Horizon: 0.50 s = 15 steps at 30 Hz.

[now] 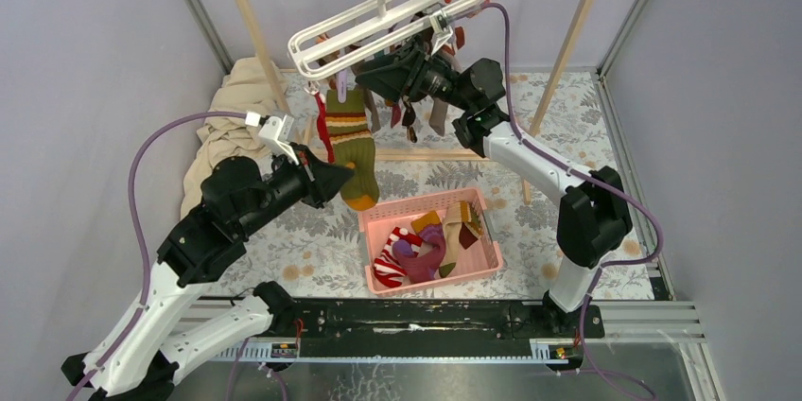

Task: Remove the socks clipped to the hanger
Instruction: Remove the sock from the hanger.

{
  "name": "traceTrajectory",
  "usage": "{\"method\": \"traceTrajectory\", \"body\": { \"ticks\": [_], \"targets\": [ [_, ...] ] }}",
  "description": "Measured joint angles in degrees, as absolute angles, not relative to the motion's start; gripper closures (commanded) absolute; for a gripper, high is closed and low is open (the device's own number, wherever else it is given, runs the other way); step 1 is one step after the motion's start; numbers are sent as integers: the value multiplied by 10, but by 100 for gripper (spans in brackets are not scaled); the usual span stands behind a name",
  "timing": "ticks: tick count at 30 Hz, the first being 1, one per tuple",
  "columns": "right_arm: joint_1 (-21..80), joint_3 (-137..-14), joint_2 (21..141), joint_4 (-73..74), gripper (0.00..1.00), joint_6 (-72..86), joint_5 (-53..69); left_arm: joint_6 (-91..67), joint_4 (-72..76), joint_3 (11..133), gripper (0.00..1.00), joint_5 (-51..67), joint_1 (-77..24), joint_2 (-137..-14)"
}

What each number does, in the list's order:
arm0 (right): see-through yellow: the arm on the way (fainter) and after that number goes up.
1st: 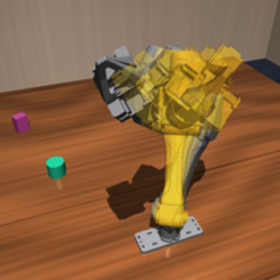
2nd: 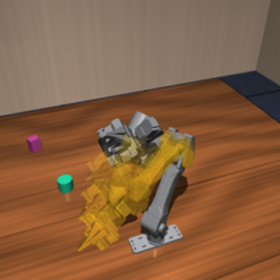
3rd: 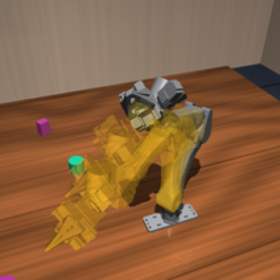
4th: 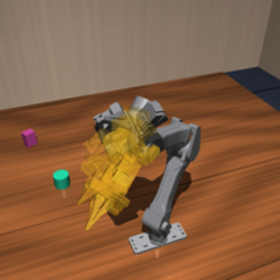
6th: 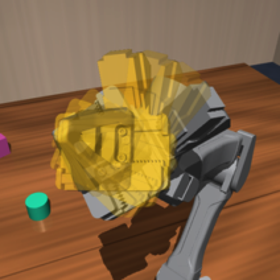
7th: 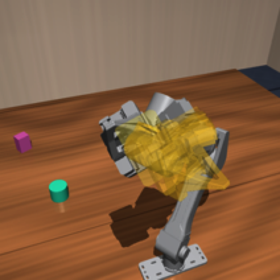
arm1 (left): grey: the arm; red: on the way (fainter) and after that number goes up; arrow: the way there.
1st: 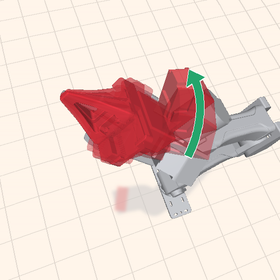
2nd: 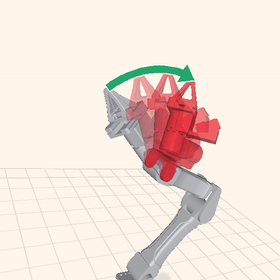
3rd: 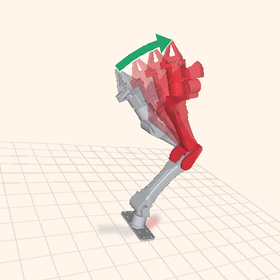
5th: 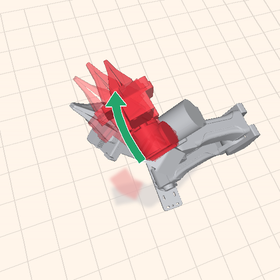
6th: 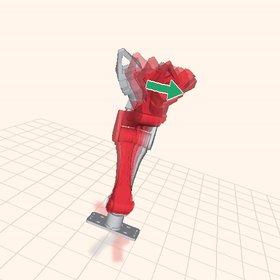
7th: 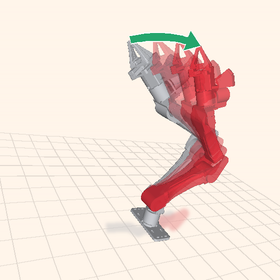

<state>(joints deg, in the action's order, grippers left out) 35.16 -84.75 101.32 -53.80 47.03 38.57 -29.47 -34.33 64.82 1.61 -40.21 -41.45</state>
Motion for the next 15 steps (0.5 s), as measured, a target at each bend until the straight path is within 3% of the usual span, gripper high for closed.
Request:
{"method": "traceTrajectory", "body": {
  "ticks": [15],
  "targets": [
    [357, -828, 1022, -573, 32, 468, 395, -305, -342, 652, 100, 76, -402, -416]
  ]
}}
